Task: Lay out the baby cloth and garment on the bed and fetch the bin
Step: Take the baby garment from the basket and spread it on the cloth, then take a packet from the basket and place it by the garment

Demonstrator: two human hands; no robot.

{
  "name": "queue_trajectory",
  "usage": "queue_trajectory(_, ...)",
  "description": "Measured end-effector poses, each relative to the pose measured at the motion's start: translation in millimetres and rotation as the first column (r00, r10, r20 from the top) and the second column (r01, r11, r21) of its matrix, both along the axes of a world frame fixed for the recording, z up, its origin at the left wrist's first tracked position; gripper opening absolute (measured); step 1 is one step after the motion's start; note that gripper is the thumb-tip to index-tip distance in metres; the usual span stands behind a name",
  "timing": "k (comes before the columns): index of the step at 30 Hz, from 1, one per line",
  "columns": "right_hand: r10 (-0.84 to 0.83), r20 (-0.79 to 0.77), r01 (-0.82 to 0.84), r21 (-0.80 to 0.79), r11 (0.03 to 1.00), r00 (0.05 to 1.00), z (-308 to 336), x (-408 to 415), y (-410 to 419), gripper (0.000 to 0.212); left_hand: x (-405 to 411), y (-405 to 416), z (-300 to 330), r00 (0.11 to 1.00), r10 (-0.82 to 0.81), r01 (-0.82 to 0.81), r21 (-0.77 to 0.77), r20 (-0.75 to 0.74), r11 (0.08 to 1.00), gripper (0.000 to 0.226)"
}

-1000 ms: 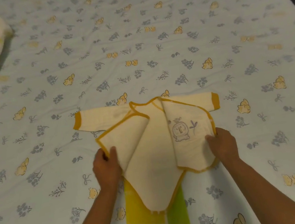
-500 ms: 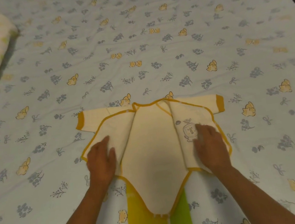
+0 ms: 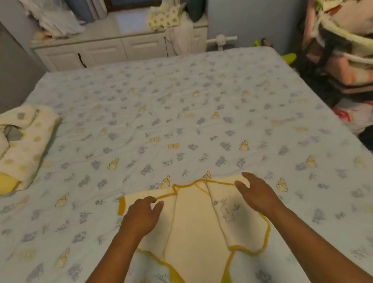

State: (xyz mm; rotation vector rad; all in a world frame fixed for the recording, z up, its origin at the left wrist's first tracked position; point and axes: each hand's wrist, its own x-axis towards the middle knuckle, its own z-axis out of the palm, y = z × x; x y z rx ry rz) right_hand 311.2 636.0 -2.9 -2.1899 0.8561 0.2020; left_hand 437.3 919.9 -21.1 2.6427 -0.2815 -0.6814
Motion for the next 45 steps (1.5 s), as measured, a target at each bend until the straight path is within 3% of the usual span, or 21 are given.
queue_trajectory(9, 0.044, 0.204, -0.019, -0.126, 0.992, 0.978, 333, -44, 23, 0.062, -27, -37, 336, 0.941, -0.163, 0.202, -0.103, 0.298, 0.974, 0.061)
queue_trajectory(13, -0.011, 0.263, 0.059, -0.177, 0.982, 0.965, 429, -99, 22, 0.064, -67, -47, 443, 0.893, -0.214, 0.279, -0.113, 0.397, 0.954, 0.062)
queue_trajectory(17, -0.056, 0.315, 0.137, -0.239, 0.961, 0.947, 488, -170, 10, 0.063, -121, -70, 512, 0.850, -0.281, 0.362, -0.106, 0.445, 0.926, 0.062)
queue_trajectory(24, -0.164, 0.384, 0.293, -0.307, 0.905, 0.909, 528, -310, -49, 0.065, -237, -150, 561, 0.796, -0.374, 0.488, -0.138, 0.476, 0.862, 0.062)
queue_trajectory(34, -0.266, 0.391, 0.403, -0.326, 0.855, 0.881, 532, -495, -188, 0.059, -396, -310, 571, 0.774, -0.412, 0.529, -0.134, 0.482, 0.838, 0.059)
queue_trajectory(39, -0.280, 0.363, 0.397, -0.305, 0.866, 0.889, 517, -541, -271, 0.064, -450, -393, 563, 0.770, -0.432, 0.539, -0.118, 0.469, 0.834, 0.057)
queue_trajectory(45, -0.293, 0.329, 0.396, -0.313, 0.863, 0.898, 488, -550, -371, 0.062, -457, -500, 527, 0.782, -0.440, 0.530, -0.100, 0.442, 0.842, 0.056)
